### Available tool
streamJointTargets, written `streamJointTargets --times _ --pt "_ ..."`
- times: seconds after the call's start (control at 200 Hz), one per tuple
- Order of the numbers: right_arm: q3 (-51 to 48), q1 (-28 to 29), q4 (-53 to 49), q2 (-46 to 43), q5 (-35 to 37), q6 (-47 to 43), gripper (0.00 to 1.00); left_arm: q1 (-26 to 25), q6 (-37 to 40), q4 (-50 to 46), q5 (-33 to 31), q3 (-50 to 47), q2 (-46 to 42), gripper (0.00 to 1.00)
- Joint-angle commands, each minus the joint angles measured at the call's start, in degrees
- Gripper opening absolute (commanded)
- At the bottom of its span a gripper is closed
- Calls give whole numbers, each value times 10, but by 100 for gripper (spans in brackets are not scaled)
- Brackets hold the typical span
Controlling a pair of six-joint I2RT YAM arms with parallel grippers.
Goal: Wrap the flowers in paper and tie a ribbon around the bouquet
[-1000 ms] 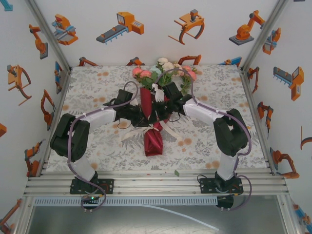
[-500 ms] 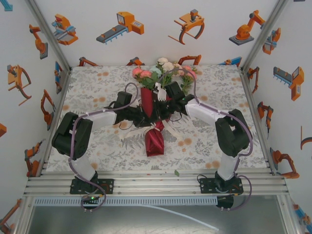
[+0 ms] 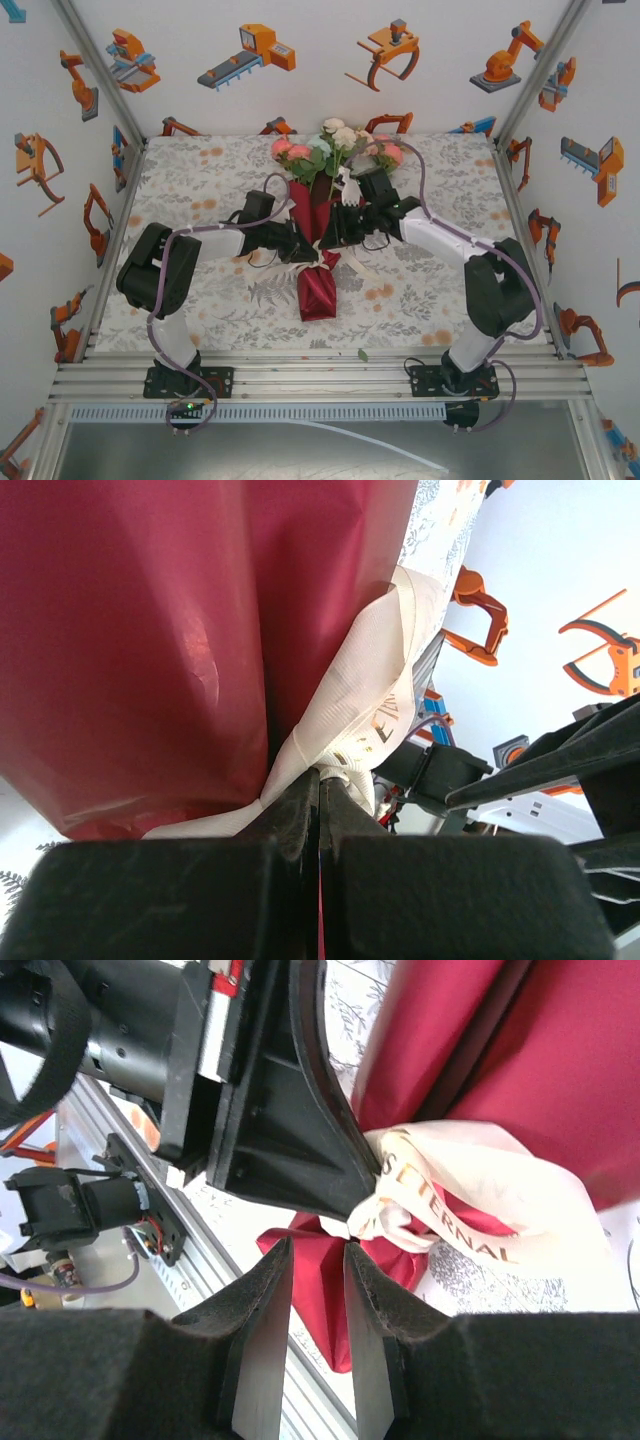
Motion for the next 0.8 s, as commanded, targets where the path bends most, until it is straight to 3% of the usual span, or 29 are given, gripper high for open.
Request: streamJointTargets --times 0.0,0.235,0.796 --pt "-30 -5 -10 -35 36 -5 30 -3 8 2 14 8 1 0" --pt "-87 -5 103 -17 20 56 33 -3 11 -8 17 14 0 0" --pt "-88 -6 144 29 26 67 29 -2 13 -18 17 20 -6 0"
